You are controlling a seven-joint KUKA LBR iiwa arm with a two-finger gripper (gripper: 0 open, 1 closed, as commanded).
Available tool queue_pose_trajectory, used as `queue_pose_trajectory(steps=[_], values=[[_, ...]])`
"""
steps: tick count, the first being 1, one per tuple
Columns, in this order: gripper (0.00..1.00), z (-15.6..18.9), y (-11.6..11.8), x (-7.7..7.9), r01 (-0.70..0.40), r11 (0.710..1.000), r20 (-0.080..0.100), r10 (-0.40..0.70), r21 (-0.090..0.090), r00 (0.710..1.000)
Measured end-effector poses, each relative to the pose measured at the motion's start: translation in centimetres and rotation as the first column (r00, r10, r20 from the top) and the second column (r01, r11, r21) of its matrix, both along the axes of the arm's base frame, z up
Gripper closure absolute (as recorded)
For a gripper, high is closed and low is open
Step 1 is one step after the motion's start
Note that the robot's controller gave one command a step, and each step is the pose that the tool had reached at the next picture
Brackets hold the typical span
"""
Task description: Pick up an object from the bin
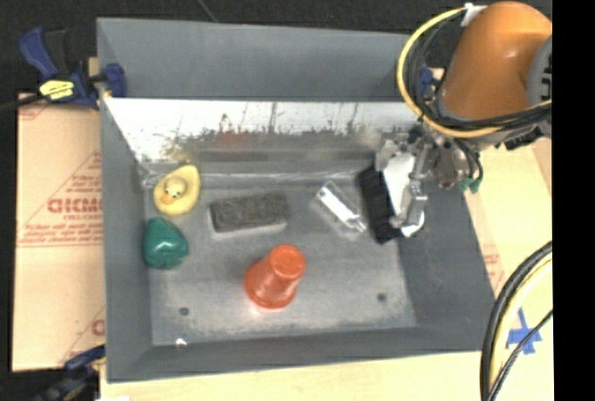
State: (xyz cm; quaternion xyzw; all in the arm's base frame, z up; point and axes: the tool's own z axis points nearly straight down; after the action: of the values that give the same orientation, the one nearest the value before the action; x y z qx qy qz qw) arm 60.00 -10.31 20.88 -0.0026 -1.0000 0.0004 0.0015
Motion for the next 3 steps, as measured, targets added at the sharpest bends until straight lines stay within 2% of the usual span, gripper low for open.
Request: queue_pose_trajectory(steps=[1,2,3], values=[[0.0,0.5,0.1,0.1,-0.004,1.0,0.008,0.004,-0.001,1.0],[0.0,-10.0,1.5,2.0,0.199,0.98,0.012,-0.199,0.002,0.98],[0.0,-7.6,1.8,2.9,0.326,0.945,0.018,-0.326,0.003,0.945]])
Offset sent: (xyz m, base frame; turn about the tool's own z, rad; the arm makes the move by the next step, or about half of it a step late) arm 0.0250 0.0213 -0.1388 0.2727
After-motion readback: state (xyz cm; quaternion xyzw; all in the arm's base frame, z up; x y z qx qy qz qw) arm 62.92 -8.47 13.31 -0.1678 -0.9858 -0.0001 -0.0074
